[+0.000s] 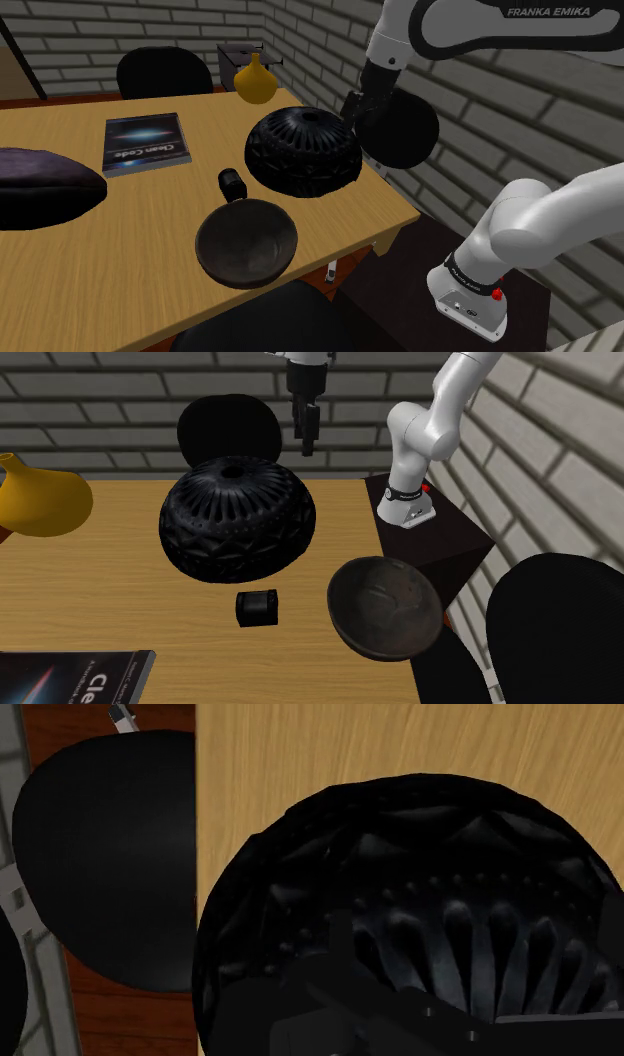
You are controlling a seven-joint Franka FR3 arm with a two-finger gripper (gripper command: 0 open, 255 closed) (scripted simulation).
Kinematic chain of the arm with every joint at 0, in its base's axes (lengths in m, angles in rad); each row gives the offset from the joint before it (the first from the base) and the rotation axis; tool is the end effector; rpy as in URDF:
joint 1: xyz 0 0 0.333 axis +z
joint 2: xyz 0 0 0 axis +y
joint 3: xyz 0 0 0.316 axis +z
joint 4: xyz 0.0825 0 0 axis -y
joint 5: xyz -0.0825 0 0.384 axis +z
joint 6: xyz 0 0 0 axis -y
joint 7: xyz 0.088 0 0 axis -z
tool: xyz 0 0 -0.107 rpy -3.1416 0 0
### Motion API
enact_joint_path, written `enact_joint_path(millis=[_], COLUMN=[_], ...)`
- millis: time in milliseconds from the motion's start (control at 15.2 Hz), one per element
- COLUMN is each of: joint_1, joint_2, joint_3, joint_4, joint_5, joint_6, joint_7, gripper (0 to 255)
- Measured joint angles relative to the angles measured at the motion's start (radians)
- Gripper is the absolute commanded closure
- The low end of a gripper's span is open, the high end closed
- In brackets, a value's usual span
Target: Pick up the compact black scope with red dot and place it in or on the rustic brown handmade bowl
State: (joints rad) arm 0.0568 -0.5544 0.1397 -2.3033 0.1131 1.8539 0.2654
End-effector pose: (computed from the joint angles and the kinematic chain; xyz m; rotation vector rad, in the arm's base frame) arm 0.3856 0.0943 0.5586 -3.0755 0.1724 -0.1401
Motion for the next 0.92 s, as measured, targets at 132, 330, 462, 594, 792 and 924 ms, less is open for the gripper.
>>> enact_joint_path(millis=[132,330,462,594,792,924], joint_1=[0.007,0.015,0.019,0.027,0.037,0.047], joint_2=[0.056,0.152,0.221,0.279,0.390,0.450], joint_3=[0.031,0.077,0.107,0.138,0.181,0.206], joint_4=[0.021,0.076,0.114,0.141,0.219,0.269], joint_5=[0.005,0.002,-0.006,-0.016,-0.048,-0.077], joint_6=[0.037,0.081,0.113,0.145,0.176,0.183], joint_7=[0.034,0.086,0.123,0.165,0.232,0.282], gripper=[0,0,0,0,0,0])
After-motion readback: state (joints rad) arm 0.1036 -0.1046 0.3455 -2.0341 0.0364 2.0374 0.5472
